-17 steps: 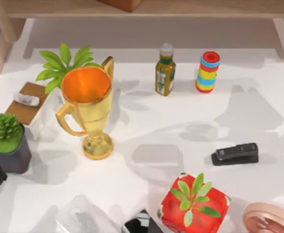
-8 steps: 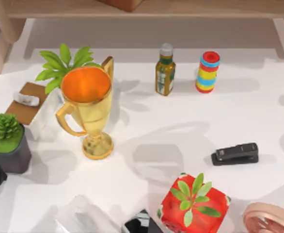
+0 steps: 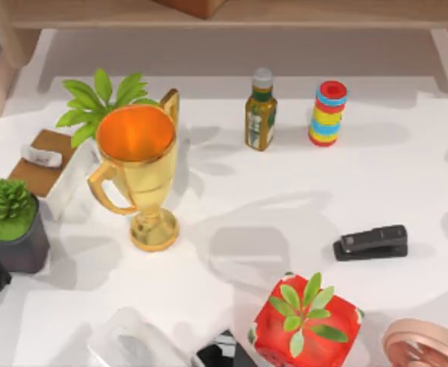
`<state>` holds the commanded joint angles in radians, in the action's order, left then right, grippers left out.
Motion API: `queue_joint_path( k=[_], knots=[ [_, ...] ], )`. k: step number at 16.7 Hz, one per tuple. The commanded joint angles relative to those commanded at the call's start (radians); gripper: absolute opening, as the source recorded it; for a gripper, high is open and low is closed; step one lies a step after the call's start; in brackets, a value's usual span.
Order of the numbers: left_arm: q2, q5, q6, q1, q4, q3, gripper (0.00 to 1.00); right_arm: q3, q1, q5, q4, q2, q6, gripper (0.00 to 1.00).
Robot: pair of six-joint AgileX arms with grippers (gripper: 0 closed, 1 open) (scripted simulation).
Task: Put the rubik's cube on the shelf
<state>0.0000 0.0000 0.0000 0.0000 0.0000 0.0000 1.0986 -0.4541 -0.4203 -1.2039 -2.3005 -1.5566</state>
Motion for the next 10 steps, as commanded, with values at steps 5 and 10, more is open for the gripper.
queue_joint_path(
  k=[5,10],
  knots=[
    [0.000,0.000,0.000,0.000,0.000,0.000,1.00,0.091,0.014,0.017,0.046,-0.042,-0.002,1.00],
    [0.000,0.000,0.000,0.000,0.000,0.000,1.00,0.116,0.018,0.022,0.060,-0.053,-0.002,1.00]
  ],
)
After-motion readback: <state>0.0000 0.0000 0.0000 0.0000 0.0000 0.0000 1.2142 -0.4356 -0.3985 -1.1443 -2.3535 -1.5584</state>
